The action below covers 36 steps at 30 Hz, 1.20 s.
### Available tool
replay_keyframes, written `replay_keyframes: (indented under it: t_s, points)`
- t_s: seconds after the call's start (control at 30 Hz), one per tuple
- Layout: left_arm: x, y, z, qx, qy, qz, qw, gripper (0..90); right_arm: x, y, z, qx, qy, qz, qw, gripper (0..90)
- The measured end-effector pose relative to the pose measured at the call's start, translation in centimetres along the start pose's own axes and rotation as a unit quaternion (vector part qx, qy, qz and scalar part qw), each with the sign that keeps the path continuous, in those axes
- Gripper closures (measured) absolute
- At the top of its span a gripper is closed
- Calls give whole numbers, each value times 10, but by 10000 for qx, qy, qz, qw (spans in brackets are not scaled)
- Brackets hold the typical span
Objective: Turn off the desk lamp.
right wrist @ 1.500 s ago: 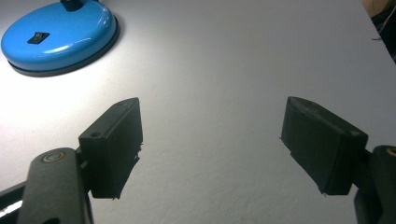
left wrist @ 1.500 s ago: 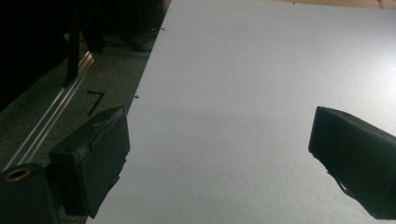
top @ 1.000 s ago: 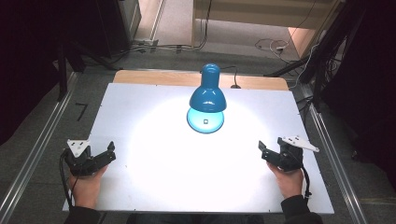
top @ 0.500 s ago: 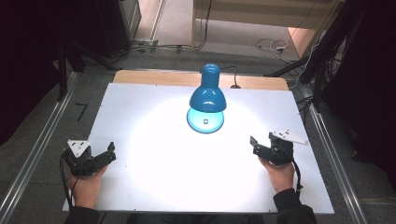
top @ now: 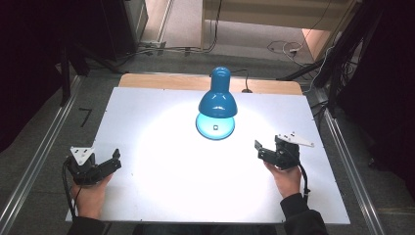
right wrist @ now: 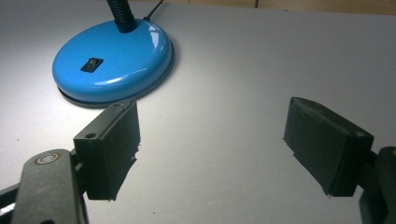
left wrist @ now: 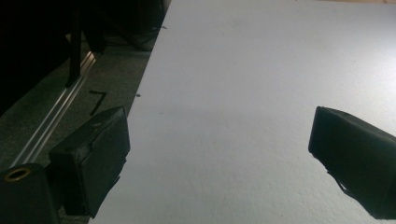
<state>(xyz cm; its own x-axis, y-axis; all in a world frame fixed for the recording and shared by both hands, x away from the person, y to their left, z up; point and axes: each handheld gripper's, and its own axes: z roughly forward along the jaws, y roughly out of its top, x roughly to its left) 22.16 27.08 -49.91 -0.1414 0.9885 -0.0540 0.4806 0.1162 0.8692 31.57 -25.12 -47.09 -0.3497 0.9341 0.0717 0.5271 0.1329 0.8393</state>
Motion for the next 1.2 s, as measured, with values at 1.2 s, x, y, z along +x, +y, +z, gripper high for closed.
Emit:
replay_keyframes:
  t_s: [1.2]
  points:
    - [1, 0, -2, -49, -11, -67, 10000, 61, 37, 15, 33, -3, 252, -59, 9997, 185]
